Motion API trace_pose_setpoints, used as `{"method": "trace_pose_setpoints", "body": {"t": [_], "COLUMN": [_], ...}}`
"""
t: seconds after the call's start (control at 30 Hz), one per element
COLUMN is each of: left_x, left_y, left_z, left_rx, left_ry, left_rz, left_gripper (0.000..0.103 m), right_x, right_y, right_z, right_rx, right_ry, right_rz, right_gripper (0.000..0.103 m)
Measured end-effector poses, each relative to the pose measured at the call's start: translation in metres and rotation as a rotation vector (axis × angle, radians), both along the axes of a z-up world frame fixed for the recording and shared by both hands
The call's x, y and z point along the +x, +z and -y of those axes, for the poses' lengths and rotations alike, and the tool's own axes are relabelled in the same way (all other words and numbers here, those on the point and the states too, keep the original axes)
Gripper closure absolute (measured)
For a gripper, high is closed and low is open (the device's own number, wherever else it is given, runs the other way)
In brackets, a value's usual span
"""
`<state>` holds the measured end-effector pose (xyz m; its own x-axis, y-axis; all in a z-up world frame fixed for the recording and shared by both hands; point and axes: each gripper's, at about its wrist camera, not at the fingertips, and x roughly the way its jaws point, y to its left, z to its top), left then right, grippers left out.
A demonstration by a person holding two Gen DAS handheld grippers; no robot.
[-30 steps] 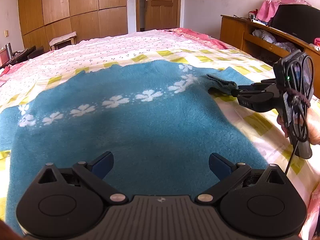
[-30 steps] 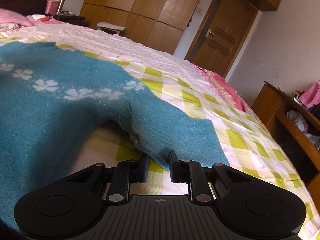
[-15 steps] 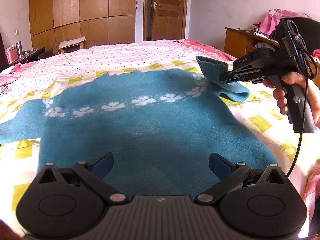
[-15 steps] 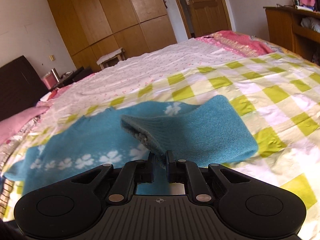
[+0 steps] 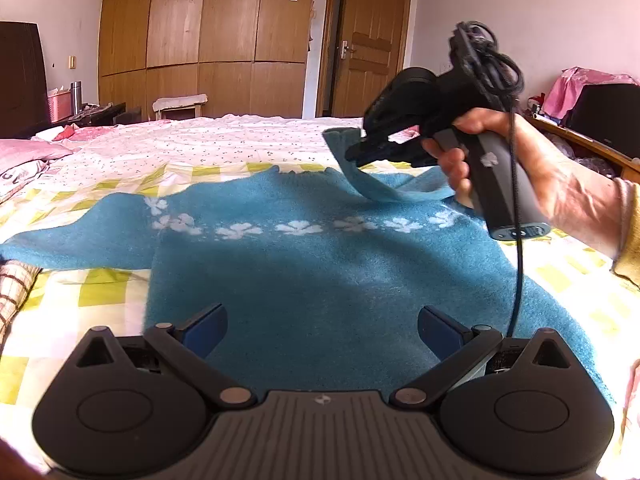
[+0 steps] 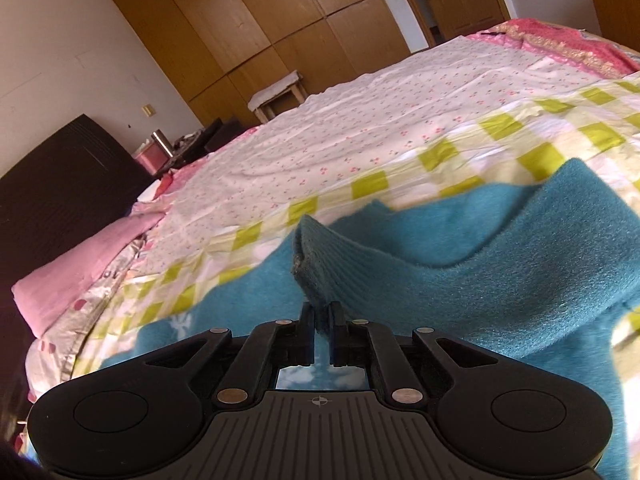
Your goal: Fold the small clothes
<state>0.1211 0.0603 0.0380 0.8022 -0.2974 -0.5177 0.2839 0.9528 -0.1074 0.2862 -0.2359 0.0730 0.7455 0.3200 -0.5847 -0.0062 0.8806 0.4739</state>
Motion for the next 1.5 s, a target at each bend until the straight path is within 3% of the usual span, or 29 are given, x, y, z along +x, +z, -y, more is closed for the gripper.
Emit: {"method": "trace_pose_setpoints", "body": {"t": [0.27, 0.5, 0.7, 1.0, 1.5], "left_x": [0.000, -0.001, 0.000, -0.001, 0.002], "left_y": [-0.004, -0.005, -0.008, -0.009, -0.013], "left_z": [-0.019, -0.027, -0.028, -0.029, -0.033], "left_rx": [-0.015, -0.034, -0.026, -0.033, -0.006], "left_ry": [0.007, 0.011, 0.017, 0.029, 0.070], "left_rz": [0.008, 0.006, 0.005, 0.005, 0.028], "left_gripper": [0.000, 0.000, 0.000, 0.000, 0.000], "right_x": [0.038, 0.051, 0.047, 0.034, 0.012], "right_y": [-0.015, -0.040, -0.057, -0.057, -0.050], "right_z": [-0.076, -0.109, -0.123, -0.149, -0.160], "right_rx": [0.010, -0.044, -0.152, -0.326, -0.560], "right_ry": [0.046, 0.065, 0.117, 0.287, 0.320], "right_rz": [-0.014, -0.060, -0.062, -0.019, 0.063], "right_gripper": [0.096, 0.096, 0.095, 0.075, 0.075]}}
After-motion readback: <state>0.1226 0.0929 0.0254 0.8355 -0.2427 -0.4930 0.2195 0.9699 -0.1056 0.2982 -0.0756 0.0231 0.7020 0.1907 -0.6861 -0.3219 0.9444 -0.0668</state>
